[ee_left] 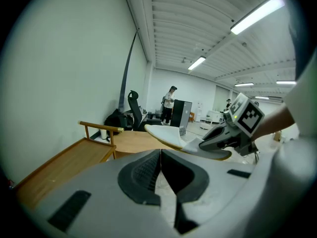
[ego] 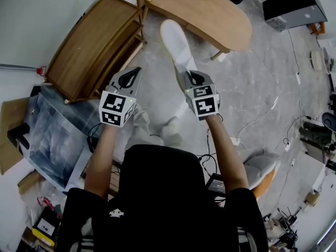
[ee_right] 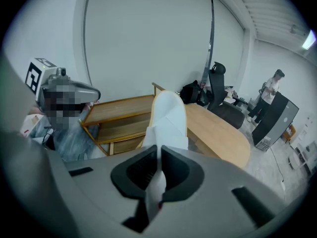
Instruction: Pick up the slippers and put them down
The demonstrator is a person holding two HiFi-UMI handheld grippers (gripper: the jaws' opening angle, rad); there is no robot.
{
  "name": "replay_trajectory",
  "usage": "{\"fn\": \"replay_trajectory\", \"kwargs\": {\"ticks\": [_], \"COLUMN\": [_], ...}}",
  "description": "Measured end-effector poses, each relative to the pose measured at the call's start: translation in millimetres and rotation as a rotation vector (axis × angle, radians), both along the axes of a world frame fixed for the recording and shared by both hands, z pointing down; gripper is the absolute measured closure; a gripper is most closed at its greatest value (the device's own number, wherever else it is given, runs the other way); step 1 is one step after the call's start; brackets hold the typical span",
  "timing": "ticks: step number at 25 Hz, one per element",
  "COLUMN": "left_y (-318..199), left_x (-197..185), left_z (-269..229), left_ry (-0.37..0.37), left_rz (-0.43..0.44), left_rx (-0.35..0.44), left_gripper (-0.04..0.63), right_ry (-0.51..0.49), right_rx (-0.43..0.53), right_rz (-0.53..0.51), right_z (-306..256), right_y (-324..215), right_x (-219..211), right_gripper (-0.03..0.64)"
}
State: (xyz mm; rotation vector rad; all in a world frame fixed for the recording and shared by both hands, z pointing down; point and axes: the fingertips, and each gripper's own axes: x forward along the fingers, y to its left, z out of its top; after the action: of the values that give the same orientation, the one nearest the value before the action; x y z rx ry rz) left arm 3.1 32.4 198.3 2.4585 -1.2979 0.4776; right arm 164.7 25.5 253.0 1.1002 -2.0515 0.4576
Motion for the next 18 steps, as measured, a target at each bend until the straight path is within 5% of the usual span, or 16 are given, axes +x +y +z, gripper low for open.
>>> {"fn": "replay_trajectory", "kwargs": {"ticks": [18], "left_y": [7], "left_x": [73], "left_z": [113], "left_ry": [-0.06], "left_rz": [-0.005], "left_rx": [-0.08], "left_gripper": [0.589], "right_ry": [-0.027], "right_rx": [-0.037], "right_rz": [-0.034], "right_z": [89], "right_y": [4], "right_x": [62], "right_gripper": [0.606]}}
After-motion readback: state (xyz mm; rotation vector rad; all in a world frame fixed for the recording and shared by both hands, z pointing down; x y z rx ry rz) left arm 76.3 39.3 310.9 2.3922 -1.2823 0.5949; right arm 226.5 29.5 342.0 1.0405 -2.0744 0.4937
